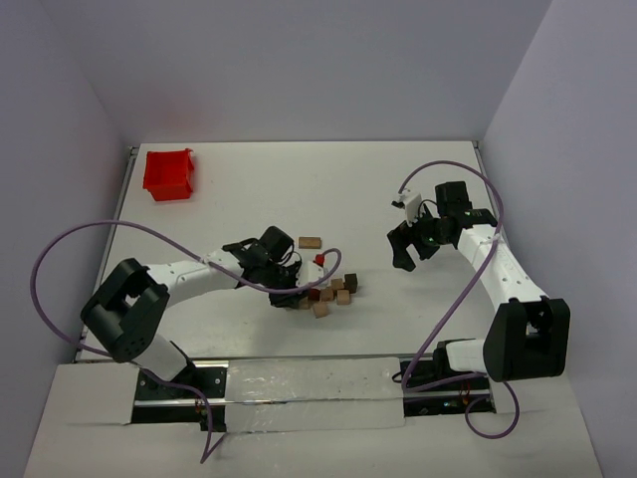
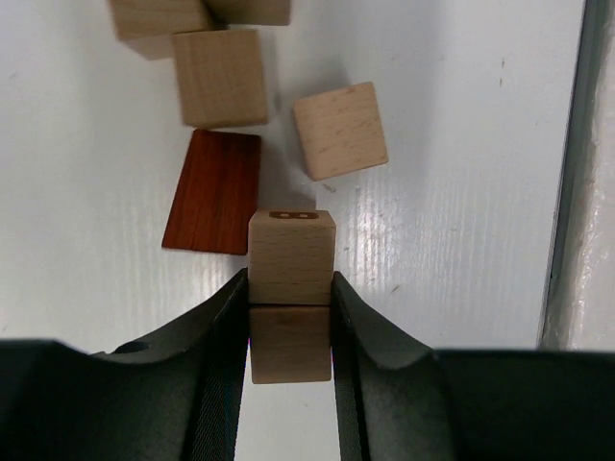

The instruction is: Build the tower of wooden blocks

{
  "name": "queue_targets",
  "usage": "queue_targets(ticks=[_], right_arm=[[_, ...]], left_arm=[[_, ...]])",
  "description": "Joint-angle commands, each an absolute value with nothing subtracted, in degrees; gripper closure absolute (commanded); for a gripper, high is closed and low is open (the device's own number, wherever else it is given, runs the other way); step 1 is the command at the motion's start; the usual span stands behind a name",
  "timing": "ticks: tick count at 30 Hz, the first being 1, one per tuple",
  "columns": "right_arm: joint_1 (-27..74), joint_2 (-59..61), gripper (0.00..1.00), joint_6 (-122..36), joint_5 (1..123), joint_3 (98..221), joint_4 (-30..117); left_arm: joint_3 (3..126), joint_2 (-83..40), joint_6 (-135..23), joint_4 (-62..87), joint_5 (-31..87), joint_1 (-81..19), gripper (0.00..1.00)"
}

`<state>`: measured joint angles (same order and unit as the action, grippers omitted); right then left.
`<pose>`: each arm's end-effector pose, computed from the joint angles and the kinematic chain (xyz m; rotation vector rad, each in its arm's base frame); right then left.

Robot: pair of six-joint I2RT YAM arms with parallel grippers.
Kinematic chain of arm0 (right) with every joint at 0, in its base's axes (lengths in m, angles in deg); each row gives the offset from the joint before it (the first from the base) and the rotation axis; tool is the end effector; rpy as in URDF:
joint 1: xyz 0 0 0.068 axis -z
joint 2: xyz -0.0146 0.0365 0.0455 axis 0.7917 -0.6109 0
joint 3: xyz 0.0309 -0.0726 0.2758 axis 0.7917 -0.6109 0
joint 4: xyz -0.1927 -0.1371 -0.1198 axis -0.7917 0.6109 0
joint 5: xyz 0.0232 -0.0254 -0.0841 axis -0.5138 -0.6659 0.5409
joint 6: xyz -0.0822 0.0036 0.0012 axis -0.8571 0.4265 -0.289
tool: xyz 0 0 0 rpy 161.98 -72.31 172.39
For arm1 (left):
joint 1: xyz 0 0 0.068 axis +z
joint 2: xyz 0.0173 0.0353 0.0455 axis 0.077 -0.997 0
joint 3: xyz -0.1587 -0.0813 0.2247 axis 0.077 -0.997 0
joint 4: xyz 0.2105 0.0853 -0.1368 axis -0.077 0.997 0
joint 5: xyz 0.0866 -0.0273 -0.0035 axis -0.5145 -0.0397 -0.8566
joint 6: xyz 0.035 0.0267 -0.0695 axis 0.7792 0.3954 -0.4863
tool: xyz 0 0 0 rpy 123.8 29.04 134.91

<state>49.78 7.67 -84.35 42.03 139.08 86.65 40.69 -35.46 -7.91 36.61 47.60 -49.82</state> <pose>0.2611 0.0452 0.2359 -0.9439 2.3441 0.4338 0.1921 -0.2429 0.1539 1.8429 1.8630 -0.6994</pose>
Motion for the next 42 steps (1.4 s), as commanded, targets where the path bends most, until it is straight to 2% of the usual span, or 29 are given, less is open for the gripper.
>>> queue_targets(ticks=[1, 5, 12, 33, 42], right_arm=[[50.3, 8.3, 0.00, -84.6, 41.3, 139.2, 86.3], [50.3, 7.6, 0.00, -84.3, 40.9, 140.0, 86.1], [50.3, 6.1, 0.00, -83.0, 40.3, 141.7, 85.7], [50.3, 3.8, 0.00, -80.8, 41.0, 143.5, 84.7], [50.3, 3.3, 0.00, -81.0, 41.3, 143.7, 84.7]], left_arm=[[40.0, -30.4, -12.6, 36.6, 47.8, -46.7, 0.89], [39.7, -28.6, -13.9, 37.1, 46.7, -43.8, 0.95], [40.7, -30.1, -14.6, 36.4, 44.8, -39.9, 0.99], [52.2, -43.1, -4.4, 37.3, 46.3, -37.7, 1.00], [69.3, -51.7, 10.3, 55.2, 51.1, -36.1, 1.00]])
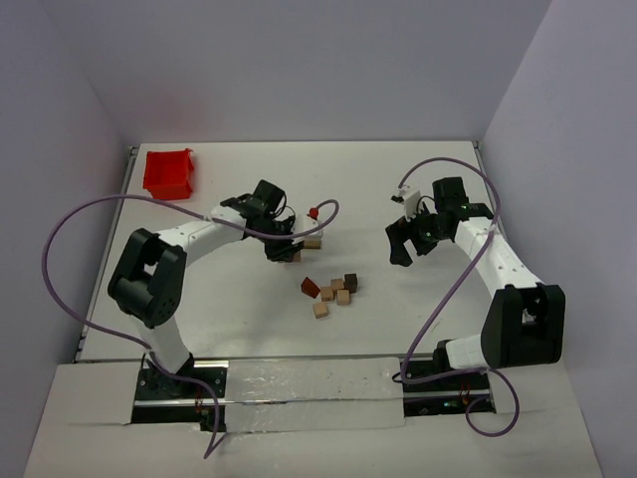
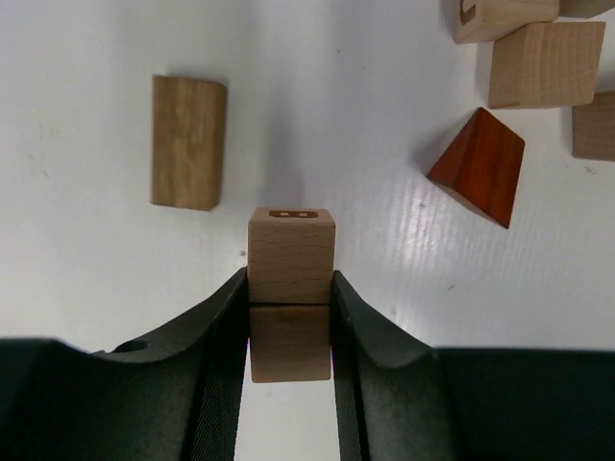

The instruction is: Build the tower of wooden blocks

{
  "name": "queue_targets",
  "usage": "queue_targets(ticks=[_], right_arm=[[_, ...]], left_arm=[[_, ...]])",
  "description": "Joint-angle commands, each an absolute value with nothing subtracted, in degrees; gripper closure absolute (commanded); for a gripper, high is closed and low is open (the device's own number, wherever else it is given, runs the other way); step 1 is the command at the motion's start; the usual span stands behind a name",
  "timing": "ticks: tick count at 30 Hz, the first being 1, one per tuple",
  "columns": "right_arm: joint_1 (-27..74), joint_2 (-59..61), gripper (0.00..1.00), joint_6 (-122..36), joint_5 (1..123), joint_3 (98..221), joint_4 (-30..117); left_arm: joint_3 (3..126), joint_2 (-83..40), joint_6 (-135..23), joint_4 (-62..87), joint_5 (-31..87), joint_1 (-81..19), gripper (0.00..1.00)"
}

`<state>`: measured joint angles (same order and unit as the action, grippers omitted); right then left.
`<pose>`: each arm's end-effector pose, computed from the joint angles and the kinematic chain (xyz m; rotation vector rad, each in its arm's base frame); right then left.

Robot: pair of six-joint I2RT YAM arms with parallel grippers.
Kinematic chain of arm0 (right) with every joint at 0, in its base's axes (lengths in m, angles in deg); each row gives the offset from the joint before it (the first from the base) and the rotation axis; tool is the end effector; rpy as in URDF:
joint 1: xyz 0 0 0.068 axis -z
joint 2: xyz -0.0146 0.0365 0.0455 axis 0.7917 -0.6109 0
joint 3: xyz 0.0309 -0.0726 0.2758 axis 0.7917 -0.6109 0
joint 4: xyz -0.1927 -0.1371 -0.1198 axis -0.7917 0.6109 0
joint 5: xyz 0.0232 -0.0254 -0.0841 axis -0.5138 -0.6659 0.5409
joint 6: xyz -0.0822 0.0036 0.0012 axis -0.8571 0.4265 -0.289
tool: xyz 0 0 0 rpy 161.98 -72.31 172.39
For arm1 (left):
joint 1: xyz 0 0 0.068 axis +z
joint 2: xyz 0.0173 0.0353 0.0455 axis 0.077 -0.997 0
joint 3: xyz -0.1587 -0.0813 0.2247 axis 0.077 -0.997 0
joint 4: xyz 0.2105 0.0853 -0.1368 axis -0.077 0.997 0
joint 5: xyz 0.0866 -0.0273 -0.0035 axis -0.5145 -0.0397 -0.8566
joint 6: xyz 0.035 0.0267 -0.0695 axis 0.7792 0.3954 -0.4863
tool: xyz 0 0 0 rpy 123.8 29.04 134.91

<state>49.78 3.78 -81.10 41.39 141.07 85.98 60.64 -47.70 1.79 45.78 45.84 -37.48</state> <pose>0.2757 0.0466 0.2309 -0.8806 2.3899 0.4806 0.2993 -0.2328 0.1775 1.7678 1.8983 -0.5302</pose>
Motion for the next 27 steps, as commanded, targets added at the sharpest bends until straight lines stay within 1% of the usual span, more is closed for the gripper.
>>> queue_targets(ticks=[1, 9, 20, 27], right_arm=[[50.3, 3.2, 0.00, -81.0, 41.3, 143.8, 84.7], [51.6, 3.0, 0.00, -81.6, 41.8, 143.3, 84.8], [56.1, 2.1, 0.00, -81.8, 41.0, 144.0, 85.4], [57.1, 1.1, 0.00, -81.2, 40.3, 145.2, 85.2]], left_arm=[[71.8, -52.4, 11.1, 56.7, 51.9, -35.8, 1.00], [86.1, -60.9, 15.4, 65.8, 53.2, -35.4, 1.00], [95.1, -67.8, 13.2, 66.1, 52.5, -35.5, 1.00], [97.5, -69.9, 11.0, 65.6, 52.1, -36.2, 1.00]])
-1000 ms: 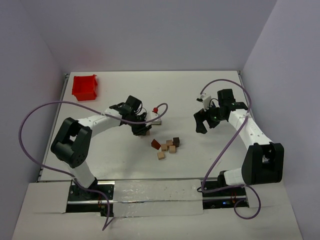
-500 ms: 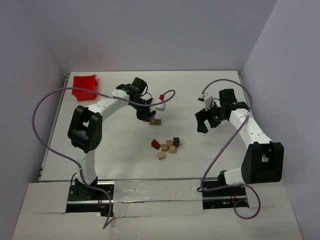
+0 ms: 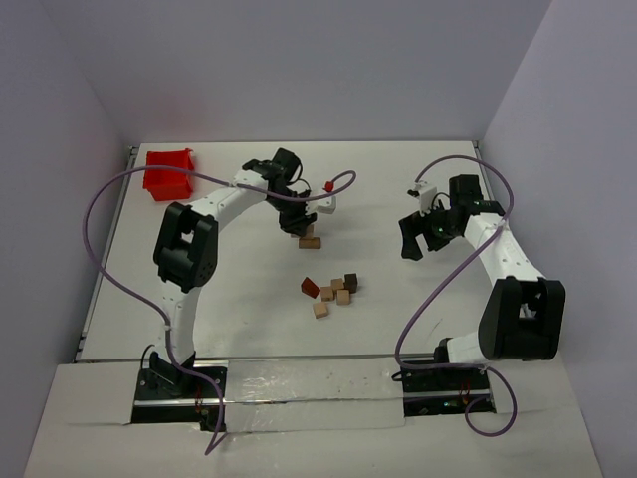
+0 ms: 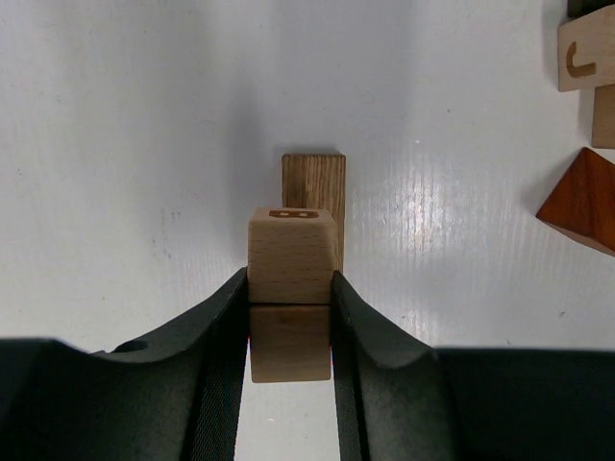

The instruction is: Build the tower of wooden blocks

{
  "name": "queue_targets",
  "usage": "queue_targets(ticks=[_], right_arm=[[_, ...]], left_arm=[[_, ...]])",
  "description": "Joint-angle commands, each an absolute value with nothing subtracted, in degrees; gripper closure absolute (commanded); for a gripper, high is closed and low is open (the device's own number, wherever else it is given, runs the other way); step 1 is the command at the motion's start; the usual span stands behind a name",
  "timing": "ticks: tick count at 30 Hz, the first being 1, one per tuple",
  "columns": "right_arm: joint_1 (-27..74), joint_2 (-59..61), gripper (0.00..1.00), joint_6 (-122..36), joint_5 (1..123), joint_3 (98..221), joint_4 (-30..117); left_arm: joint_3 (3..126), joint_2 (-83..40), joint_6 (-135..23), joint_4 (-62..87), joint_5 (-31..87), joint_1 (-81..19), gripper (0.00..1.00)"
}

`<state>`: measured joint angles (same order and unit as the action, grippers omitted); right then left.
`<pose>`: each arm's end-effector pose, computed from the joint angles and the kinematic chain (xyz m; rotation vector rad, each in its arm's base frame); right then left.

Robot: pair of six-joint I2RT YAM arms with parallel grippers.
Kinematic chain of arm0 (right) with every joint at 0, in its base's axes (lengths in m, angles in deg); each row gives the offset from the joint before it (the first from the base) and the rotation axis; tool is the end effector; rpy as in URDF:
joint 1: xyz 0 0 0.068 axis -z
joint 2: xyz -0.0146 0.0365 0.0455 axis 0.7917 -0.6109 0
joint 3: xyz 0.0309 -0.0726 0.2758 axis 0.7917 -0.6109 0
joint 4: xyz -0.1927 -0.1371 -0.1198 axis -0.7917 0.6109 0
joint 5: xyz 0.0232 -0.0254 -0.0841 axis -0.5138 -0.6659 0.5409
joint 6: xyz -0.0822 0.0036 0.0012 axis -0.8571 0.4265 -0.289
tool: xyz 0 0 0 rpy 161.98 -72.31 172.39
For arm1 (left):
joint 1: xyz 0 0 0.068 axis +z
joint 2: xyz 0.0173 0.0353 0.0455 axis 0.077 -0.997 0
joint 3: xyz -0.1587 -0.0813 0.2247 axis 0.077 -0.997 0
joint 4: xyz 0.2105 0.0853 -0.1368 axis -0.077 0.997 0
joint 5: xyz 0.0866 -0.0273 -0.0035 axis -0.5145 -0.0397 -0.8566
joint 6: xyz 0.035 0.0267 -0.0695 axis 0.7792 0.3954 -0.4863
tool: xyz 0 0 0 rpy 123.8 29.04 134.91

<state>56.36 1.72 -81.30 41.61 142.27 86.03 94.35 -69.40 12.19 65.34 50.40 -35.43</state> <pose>0.2866 0.0139 0.2279 -0.7406 2.4391 0.4384 0.3834 -0.2734 0.1854 1.9239 1.8183 -0.6142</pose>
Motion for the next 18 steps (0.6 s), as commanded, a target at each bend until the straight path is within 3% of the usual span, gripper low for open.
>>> queue_targets(ticks=[1, 18], right_arm=[[57.1, 0.9, 0.00, -81.2, 40.3, 145.2, 85.2], [57.2, -0.7, 0.00, -80.8, 40.2, 146.6, 85.6]], left_arm=[[97.3, -69.9, 10.7, 65.4, 52.1, -36.4, 1.00], [95.4, -70.8, 7.3, 61.0, 50.5, -39.1, 1.00]])
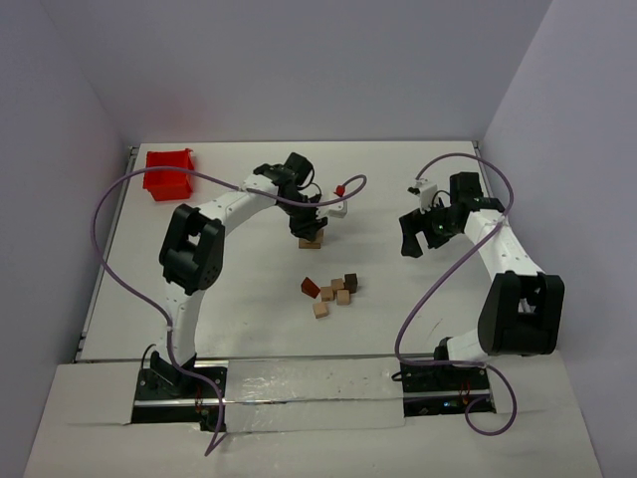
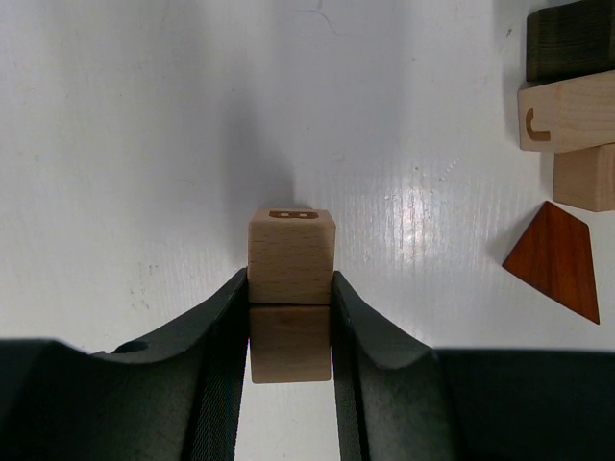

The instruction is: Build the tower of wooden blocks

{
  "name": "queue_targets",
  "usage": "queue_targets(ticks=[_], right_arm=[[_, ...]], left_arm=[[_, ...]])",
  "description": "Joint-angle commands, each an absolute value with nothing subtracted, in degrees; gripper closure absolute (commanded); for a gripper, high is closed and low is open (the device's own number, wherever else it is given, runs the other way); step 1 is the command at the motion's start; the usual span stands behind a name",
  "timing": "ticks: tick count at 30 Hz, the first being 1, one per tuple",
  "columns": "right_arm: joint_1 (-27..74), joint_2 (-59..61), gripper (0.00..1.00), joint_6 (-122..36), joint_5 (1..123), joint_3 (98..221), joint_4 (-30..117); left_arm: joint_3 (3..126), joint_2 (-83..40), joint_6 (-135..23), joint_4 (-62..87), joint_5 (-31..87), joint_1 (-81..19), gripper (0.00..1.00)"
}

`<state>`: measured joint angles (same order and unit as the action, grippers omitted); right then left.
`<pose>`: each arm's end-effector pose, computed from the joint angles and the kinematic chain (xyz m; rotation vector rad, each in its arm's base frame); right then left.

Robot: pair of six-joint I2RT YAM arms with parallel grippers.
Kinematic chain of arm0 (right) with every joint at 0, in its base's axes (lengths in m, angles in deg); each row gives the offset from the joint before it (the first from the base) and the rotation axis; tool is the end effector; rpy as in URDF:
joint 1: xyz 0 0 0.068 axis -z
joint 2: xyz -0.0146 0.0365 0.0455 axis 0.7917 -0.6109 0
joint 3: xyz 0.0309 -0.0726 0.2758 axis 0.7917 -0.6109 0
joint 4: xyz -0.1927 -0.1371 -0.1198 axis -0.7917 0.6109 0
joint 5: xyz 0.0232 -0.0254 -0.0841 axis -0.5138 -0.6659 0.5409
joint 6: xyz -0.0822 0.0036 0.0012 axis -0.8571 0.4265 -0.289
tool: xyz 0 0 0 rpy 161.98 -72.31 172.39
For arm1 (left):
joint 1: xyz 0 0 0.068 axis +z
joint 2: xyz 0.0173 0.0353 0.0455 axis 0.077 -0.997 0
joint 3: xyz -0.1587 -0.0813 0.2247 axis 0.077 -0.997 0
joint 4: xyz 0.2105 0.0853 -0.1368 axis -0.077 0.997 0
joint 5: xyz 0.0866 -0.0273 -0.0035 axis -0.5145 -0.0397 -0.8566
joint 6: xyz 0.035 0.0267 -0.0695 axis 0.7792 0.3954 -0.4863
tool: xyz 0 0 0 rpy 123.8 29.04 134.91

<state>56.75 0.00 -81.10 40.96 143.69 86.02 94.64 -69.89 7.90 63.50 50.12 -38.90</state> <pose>0.2940 0.0121 0.2279 -0.7292 2.4411 0.4537 0.3709 -0.2990 0.1843 1.9167 1.8245 -0.6390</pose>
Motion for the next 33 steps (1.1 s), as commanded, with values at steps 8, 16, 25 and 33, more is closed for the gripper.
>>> queue_targets(ticks=[8, 16, 25, 33], right_arm=[[57.1, -1.2, 0.00, -80.7, 40.1, 146.9, 85.5], [57.1, -1.6, 0.00, -80.6, 39.9, 147.2, 85.6], [57.1, -2.0, 0.00, -80.5, 40.0, 147.6, 85.6], [57.1, -2.3, 0.00, -80.6, 39.9, 147.7, 85.7]], left_arm=[[94.1, -71.1, 6.2, 58.6, 48.5, -39.1, 1.00], [93.2, -71.2, 5.9, 57.9, 48.2, -39.1, 0.99], [92.1, -71.2, 5.6, 57.1, 47.7, -39.1, 0.99], [91.3, -71.0, 5.5, 57.1, 47.6, -39.2, 0.98]])
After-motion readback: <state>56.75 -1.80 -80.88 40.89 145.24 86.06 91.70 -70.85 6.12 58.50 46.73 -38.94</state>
